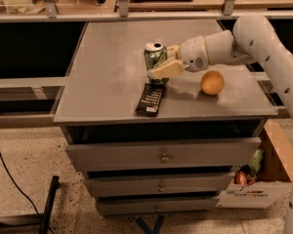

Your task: Move green can near rxbar chocolate

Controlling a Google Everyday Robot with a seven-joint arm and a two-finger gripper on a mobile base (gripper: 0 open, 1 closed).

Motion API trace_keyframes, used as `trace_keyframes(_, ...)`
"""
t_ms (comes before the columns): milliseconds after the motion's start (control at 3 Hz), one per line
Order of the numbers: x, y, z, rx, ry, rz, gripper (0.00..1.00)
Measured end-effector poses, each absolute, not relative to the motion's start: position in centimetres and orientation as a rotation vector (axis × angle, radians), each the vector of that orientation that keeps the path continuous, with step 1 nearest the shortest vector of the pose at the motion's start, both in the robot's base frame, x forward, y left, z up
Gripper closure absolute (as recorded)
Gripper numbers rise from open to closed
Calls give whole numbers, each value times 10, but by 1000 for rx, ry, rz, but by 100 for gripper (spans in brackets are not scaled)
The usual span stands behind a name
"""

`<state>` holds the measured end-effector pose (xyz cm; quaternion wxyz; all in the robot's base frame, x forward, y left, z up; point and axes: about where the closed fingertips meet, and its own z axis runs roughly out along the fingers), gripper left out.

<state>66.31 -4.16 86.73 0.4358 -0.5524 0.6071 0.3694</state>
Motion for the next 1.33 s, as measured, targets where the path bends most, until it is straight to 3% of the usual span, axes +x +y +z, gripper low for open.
trace_keyframes(1000,658,-47,870,-1361,1517,932,12)
trace_keyframes(1333,657,-49,870,-1358,1520,938,0)
